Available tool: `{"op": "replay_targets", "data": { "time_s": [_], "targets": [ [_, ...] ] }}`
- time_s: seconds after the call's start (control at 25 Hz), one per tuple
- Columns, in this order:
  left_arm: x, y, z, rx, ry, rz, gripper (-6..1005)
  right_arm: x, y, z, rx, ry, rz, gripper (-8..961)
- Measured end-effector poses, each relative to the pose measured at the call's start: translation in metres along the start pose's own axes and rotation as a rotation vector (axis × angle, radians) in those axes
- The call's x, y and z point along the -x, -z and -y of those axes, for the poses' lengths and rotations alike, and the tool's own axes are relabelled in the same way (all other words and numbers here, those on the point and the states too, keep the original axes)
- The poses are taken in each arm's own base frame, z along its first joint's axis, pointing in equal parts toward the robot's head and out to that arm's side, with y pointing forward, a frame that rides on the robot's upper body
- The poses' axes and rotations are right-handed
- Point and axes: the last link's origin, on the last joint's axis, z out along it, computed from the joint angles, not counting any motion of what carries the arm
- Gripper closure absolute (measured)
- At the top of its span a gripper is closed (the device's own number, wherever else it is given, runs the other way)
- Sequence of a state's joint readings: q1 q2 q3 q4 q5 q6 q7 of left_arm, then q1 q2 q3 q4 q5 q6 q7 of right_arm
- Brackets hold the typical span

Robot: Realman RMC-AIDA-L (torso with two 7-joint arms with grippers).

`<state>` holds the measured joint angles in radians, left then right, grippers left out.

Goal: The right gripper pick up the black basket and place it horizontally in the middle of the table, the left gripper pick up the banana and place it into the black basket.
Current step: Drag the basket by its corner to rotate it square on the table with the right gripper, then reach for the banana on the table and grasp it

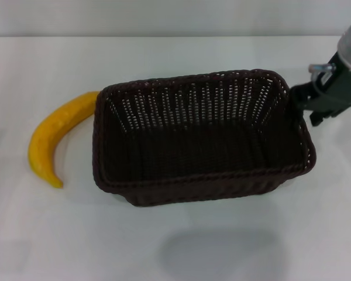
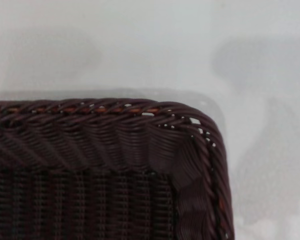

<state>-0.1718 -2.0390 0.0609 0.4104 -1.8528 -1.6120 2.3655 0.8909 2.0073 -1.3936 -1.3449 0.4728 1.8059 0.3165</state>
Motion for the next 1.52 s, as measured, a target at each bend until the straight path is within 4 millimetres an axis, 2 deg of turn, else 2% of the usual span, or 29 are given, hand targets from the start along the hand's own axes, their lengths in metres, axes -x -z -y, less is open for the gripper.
{"op": "replay_targets", "data": {
  "time_s": [0.2,0.36,0.52,0.64,0.72,0.88,1.0,1.16,1.36,1.4,1.52],
  "targets": [
    [0.007,0.003,0.001,-0.047,0.038,0.023,119,-0.005,0.026,0.005,0.057,0.007,0.128,596],
    [0.009,0.012,0.01,-0.157,0.122,0.003,118,-0.017,0.054,0.011,0.076,0.035,0.307,596],
    [0.015,0.028,0.013,-0.275,0.224,-0.047,118,-0.026,0.076,0.036,0.05,0.086,0.548,595],
    [0.014,0.032,0.01,-0.245,0.267,-0.037,130,-0.026,0.075,0.057,0.009,0.147,0.674,595],
    [0.009,0.027,0.016,-0.179,0.319,0.029,138,-0.027,0.07,0.074,-0.026,0.188,0.764,595],
    [0.001,0.009,0.03,-0.084,0.443,0.165,154,-0.033,0.059,0.1,-0.052,0.246,0.891,595],
    [-0.013,-0.003,0.04,-0.014,0.467,0.234,161,-0.037,0.045,0.116,-0.058,0.281,0.959,595],
    [-0.036,-0.028,0.047,0.119,0.476,0.444,167,-0.037,0.022,0.132,-0.052,0.299,0.974,595],
    [-0.053,-0.079,0.028,0.323,0.437,0.737,170,-0.04,0.001,0.152,-0.059,0.301,0.977,595],
    [-0.055,-0.095,0.02,0.364,0.415,0.807,169,-0.041,-0.003,0.157,-0.058,0.298,0.978,595],
    [-0.053,-0.127,-0.002,0.438,0.33,0.998,169,-0.044,-0.011,0.166,-0.046,0.282,0.982,596]
  ]
}}
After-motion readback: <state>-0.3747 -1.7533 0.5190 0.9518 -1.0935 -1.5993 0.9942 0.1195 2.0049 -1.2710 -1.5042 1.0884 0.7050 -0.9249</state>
